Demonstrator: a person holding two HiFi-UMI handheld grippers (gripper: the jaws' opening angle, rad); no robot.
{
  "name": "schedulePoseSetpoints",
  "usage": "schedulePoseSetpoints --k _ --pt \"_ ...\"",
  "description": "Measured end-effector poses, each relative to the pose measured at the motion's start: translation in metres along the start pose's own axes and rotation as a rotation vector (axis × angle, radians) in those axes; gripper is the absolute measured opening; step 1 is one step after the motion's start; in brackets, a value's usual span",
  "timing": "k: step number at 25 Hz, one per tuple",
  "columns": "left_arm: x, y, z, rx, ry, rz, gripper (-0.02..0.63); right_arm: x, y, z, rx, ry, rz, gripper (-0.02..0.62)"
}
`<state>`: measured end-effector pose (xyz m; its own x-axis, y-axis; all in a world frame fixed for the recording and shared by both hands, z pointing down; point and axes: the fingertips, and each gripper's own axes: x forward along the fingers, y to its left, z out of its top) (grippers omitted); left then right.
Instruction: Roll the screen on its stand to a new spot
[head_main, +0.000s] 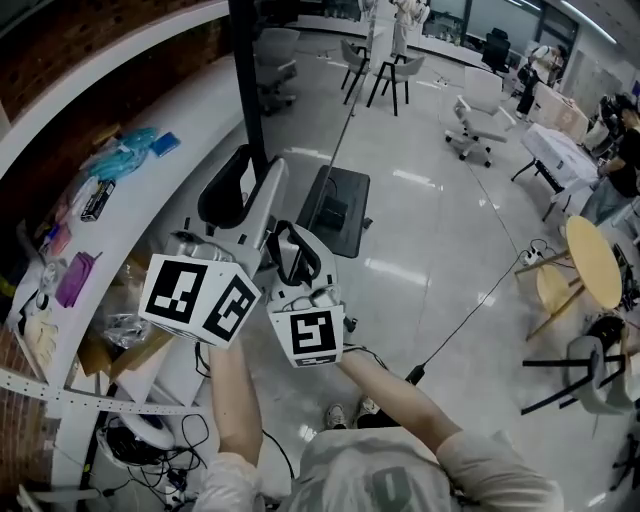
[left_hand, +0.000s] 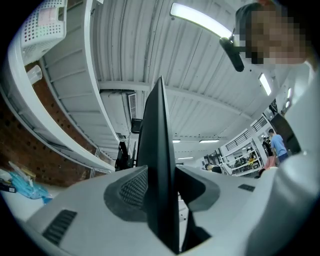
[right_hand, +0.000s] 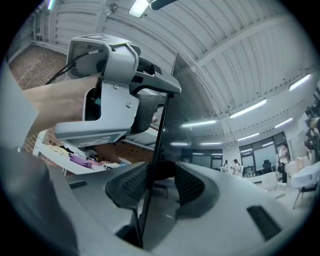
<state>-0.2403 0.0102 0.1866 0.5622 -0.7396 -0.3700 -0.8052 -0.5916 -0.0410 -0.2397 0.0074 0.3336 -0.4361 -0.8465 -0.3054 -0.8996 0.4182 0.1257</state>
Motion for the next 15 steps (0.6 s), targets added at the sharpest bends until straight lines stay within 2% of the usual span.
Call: schedulePoseSetpoints --k 4,9,15 --pt "-0.029 -0.011 0.011 0.004 0.0 0.015 0.178 -0.024 0.022 0.011 -0.002 0.0 0.022 0.156" --pt "-0.061 -0.024 0.022 0.016 0.013 0.05 0.178 -0.049 0.045 0.017 0.051 -0.013 0.04 0.156" --pt "-0.094 -0.059 0.036 0.029 0.015 0.092 0.178 -0.094 0.058 0.032 0.067 -0.011 0.089 0.155"
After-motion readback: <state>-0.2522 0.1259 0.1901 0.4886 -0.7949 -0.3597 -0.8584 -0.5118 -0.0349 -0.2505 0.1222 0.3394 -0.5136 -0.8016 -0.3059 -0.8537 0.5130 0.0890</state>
